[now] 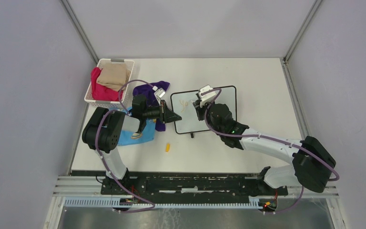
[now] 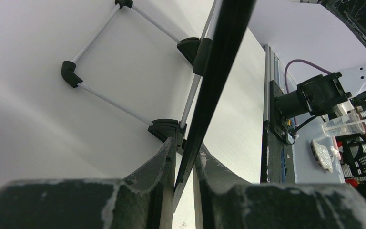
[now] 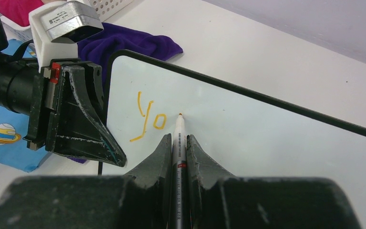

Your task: Write a sentence on the whiteboard

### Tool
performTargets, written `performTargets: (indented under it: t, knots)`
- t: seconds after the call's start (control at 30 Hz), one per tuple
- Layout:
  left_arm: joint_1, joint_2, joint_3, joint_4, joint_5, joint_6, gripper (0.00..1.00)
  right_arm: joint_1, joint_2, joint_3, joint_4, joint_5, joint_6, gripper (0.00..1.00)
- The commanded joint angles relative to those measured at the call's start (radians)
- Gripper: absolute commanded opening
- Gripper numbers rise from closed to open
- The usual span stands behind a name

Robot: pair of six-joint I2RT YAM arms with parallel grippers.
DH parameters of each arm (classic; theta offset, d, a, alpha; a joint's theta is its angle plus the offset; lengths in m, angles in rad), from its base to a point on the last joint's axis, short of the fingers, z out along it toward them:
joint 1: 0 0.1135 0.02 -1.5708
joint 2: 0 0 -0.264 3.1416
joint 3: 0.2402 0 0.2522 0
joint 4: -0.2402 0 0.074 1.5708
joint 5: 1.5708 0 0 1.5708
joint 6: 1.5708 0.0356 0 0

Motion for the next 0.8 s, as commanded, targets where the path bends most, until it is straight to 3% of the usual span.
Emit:
performTargets:
  t: [0.0, 0.77]
  knots:
    - [-0.018, 0.002, 0.0, -0.084, -0.044, 0.06, 0.02, -0.016, 0.014, 0.039, 0.053, -0.011, 0.01, 0.0]
    - [-0.02, 0.004, 0.007, -0.104, -0.045, 0.071, 0.02, -0.022, -0.06, -0.108, 0.053, 0.014, 0.033, 0.0]
